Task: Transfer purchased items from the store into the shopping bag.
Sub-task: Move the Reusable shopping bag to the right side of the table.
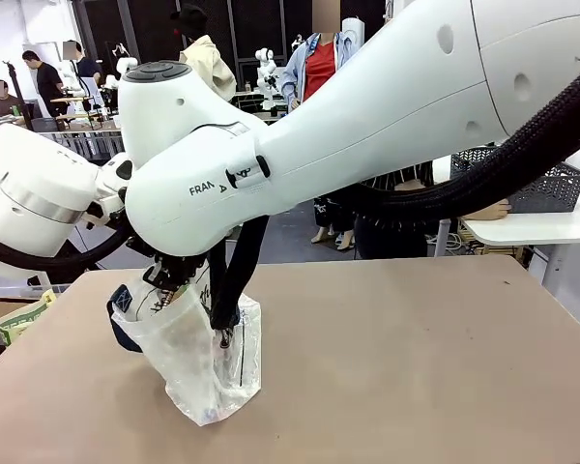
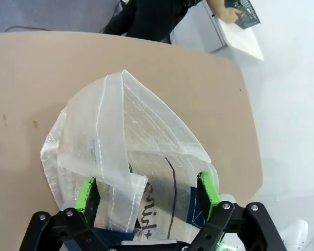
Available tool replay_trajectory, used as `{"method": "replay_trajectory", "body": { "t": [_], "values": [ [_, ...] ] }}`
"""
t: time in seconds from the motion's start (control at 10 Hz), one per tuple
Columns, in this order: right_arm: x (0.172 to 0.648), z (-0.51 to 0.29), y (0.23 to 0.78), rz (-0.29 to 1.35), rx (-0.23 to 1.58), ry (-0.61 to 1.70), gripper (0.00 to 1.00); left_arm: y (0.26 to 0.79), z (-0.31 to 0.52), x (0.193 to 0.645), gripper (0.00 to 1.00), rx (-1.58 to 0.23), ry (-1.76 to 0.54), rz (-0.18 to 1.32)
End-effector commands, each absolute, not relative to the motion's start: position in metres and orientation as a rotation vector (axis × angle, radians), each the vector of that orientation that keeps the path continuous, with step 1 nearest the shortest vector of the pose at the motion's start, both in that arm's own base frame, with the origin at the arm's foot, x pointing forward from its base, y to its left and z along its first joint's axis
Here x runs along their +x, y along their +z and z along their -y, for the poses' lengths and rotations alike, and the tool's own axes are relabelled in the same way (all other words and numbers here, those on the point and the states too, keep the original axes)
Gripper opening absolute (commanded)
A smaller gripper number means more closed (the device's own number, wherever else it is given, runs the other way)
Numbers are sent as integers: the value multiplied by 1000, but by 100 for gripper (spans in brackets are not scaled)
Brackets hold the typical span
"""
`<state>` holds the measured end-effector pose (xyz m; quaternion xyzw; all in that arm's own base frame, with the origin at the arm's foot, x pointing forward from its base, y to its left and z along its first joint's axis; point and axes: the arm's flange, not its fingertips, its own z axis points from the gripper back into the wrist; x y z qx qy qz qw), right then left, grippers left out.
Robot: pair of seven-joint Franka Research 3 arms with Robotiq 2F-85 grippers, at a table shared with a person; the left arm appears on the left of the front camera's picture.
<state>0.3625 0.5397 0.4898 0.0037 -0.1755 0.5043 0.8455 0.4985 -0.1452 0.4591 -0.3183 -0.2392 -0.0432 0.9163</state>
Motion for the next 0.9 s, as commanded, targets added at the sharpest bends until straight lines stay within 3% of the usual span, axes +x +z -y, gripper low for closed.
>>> {"method": "replay_trajectory", "body": {
  "t": [0.0,0.5,0.8],
  "values": [
    [360,-554,490,387,-17,1054,0,460,156,503,96,-659,-155,474],
    [359,-552,491,396,-11,1053,0,450,165,517,96,-579,-133,406],
    [359,-549,492,402,-6,1050,0,452,161,516,83,-589,-114,421]
  ]
}}
